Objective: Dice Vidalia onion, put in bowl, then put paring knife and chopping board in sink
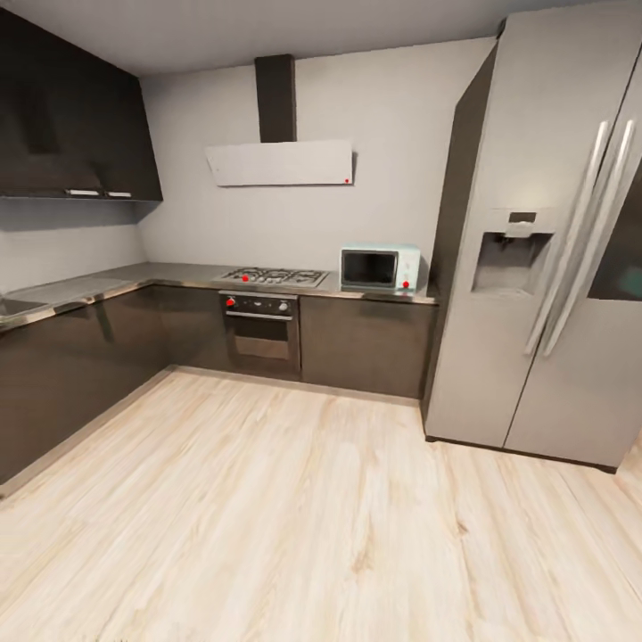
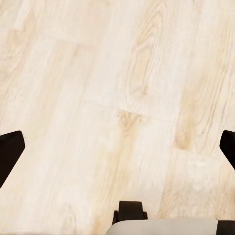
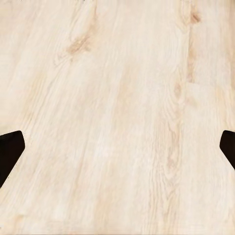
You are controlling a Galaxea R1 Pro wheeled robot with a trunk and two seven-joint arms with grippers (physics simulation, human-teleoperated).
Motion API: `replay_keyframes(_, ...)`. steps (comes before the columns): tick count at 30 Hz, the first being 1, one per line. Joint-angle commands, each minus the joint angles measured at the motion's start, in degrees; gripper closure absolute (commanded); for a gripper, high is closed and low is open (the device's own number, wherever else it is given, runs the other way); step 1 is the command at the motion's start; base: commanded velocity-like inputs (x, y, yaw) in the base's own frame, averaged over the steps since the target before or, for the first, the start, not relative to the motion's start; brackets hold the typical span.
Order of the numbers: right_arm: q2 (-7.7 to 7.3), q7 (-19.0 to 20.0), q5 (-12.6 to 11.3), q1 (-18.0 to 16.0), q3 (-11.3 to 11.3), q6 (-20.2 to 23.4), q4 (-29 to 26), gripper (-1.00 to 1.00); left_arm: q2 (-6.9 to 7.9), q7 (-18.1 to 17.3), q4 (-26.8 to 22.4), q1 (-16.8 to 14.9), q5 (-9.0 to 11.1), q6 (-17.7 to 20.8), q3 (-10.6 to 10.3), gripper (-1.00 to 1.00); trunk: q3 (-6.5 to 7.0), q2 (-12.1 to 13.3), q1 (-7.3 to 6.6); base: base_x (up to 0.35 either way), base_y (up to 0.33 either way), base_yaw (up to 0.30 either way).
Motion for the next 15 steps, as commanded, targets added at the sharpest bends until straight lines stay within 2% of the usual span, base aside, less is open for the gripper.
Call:
replay_keyframes(1,0.01,-0.19,0.02,-0.02,0.01,-0.16,0.02,-1.00,0.00,0.02,0.03,-0.03,0.12,-0.16,0.02,-1.00,-0.05,-0.03,0.01,0.098,0.000,0.262)
replay_keyframes(15,0.01,-0.19,0.02,-0.02,0.01,-0.16,0.02,-1.00,0.00,0.02,0.03,-0.03,0.12,-0.16,0.02,-1.00,-0.05,-0.03,0.01,0.120,0.000,0.261)
